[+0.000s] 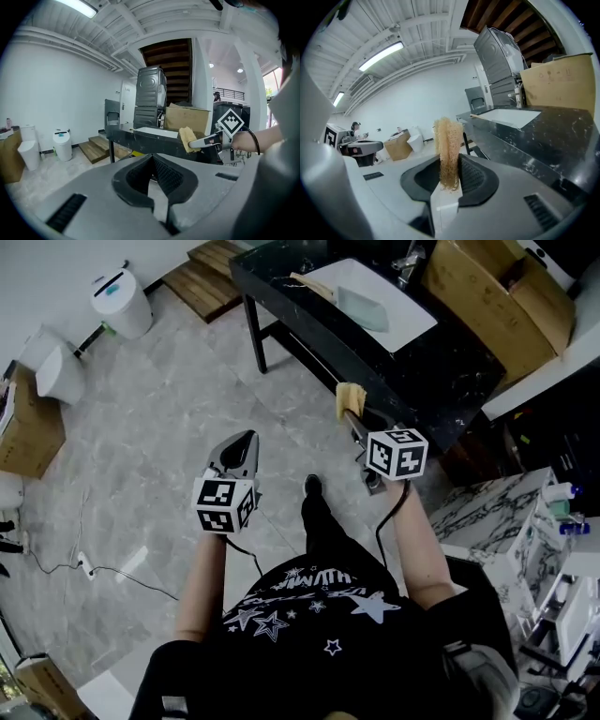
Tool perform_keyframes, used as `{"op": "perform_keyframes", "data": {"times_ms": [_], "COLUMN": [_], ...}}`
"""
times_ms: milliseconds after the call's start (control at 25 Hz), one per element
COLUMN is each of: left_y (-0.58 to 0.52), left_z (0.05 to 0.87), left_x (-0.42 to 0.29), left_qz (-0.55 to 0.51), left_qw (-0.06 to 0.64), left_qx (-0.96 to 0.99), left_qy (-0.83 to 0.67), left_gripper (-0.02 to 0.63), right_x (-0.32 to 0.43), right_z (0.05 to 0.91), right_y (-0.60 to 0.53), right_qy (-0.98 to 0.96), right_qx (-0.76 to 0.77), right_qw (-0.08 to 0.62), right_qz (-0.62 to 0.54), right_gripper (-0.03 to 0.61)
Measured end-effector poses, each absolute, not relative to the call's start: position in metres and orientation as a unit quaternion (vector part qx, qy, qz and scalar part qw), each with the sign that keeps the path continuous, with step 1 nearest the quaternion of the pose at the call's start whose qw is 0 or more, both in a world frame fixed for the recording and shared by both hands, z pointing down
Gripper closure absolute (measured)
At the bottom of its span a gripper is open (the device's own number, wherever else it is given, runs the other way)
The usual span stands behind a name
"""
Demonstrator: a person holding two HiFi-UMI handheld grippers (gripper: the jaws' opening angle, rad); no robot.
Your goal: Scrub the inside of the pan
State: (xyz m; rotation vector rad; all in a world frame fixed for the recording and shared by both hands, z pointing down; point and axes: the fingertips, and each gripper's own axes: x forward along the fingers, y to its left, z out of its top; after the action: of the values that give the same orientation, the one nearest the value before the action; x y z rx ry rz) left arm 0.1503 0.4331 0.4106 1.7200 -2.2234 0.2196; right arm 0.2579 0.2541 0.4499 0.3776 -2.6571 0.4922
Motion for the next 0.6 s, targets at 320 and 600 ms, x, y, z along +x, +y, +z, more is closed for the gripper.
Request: {"op": "perform_keyframes", "data": {"times_ms": [320, 600], "left_y": [0.342, 0.257], "left_z": [0.412, 0.401], "left_x": [0.082, 0.041], "left_qz": [0.080, 0.089], "left_qw": [0.173, 0.167], "left_qx": [0.597, 0.606], "left_qy": [-0.779, -0.772], "left_gripper": [0.606, 0.606], "right_x": [0.193, 0.150], "right_z": [0.454, 0.447], "right_y": [0.162, 0.086], "right_qy": [-0.949, -0.948], "right_qx": [0.132, 0.132], "right_qw": [0.215, 0.216], "right_qz": [0.187, 0.193], "right_gripper": [0.489, 0.488]}}
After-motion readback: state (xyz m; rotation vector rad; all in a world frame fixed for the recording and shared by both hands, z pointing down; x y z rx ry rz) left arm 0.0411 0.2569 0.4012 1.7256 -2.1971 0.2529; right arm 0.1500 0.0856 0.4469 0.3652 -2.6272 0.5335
